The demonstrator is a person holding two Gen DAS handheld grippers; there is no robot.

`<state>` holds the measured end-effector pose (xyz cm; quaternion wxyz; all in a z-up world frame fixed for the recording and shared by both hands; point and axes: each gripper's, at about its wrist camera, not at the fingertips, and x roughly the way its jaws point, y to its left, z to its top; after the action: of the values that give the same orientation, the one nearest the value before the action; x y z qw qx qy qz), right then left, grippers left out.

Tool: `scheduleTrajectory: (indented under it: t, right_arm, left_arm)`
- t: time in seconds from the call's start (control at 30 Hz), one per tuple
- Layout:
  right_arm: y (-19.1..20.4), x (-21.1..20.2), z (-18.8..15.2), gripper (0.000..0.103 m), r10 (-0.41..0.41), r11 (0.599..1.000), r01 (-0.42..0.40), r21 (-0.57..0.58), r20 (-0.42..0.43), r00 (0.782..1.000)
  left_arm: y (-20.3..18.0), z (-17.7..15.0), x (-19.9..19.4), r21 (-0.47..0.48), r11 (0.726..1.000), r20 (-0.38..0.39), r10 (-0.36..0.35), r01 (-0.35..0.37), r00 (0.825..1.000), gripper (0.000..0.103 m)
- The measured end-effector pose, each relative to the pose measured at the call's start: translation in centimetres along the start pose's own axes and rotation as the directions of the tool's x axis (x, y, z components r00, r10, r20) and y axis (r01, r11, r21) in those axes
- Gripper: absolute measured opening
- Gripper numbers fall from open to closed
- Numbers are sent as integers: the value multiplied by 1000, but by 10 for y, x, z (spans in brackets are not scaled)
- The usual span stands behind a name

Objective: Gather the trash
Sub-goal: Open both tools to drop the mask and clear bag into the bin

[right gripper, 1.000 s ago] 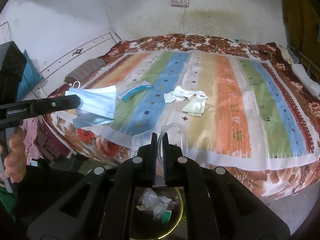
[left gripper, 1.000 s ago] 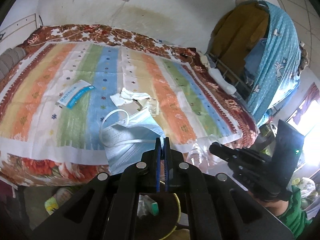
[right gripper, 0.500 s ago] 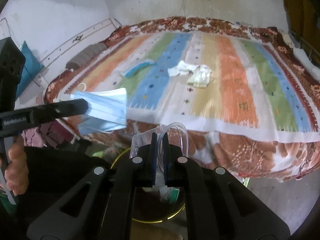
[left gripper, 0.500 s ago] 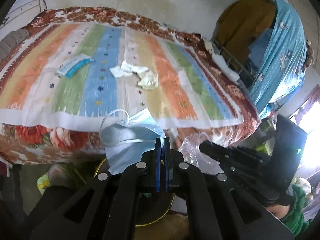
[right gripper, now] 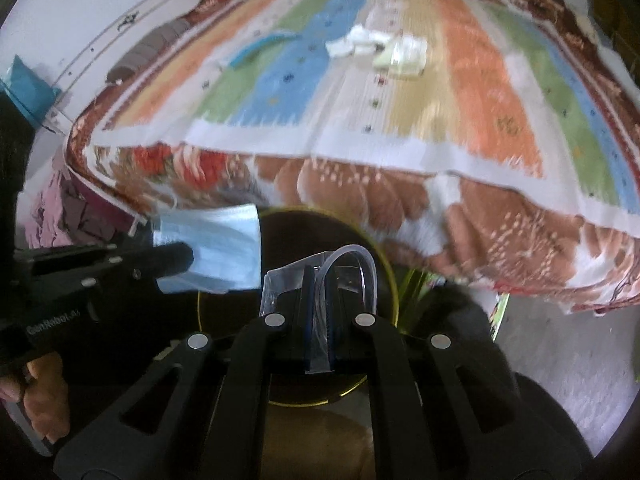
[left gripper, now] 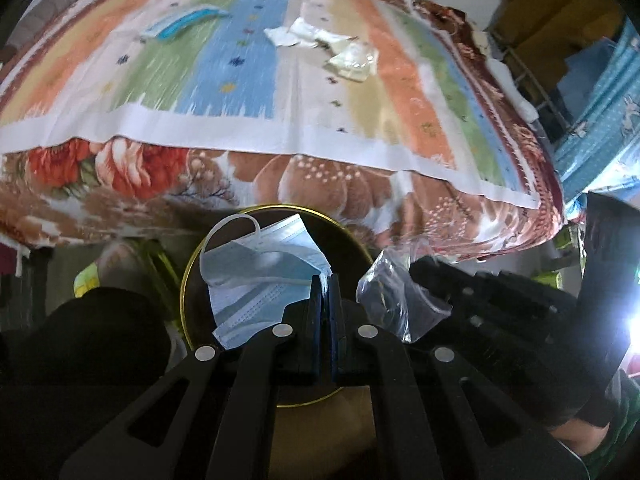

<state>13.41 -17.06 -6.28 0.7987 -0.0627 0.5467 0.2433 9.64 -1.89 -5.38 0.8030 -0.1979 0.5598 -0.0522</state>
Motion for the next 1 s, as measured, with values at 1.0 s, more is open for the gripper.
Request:
scheduleTrajectory:
  t: [1.0]
  right_arm:
    - [-19, 86, 6, 24, -14, 994, 38, 105, -225, 974]
  left_arm:
    - [30, 13, 62, -155, 979, -130, 110, -129, 985, 28]
